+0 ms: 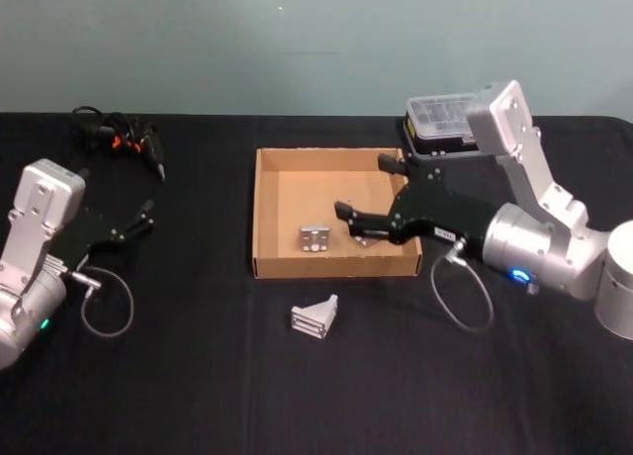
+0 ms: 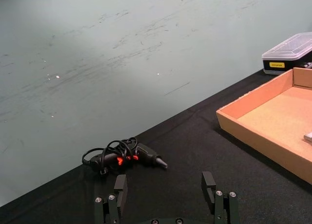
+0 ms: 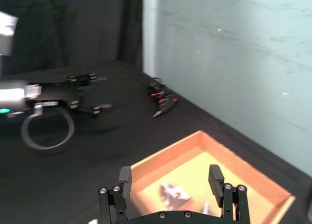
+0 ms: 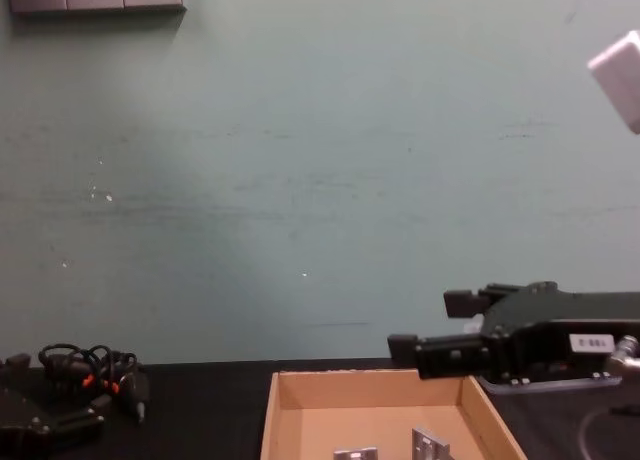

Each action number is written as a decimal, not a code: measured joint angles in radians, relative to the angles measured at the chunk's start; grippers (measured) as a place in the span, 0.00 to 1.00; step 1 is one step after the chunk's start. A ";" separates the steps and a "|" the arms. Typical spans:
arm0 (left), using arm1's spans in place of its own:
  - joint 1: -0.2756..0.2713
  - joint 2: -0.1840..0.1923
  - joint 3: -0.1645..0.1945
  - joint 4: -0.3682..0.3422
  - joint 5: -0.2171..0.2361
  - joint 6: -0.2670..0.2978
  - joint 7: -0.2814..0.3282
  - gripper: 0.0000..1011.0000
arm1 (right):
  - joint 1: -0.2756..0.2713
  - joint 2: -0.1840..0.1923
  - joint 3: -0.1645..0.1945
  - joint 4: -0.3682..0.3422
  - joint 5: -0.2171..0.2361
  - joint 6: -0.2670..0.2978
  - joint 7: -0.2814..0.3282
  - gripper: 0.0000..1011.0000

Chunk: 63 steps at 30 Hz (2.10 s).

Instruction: Use one hand to pick up the angle iron from the table and place it into the box.

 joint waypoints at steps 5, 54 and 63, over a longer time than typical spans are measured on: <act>0.000 0.000 0.000 0.000 0.000 0.000 0.000 0.99 | -0.028 0.053 -0.018 -0.051 0.036 0.035 0.057 0.99; 0.000 0.000 0.000 0.000 0.000 0.000 0.000 0.99 | -0.033 0.048 -0.169 0.083 -0.015 0.065 0.068 0.99; 0.000 0.000 0.000 0.000 0.000 0.000 0.000 0.99 | -0.005 0.019 -0.180 0.113 -0.028 0.063 0.078 0.99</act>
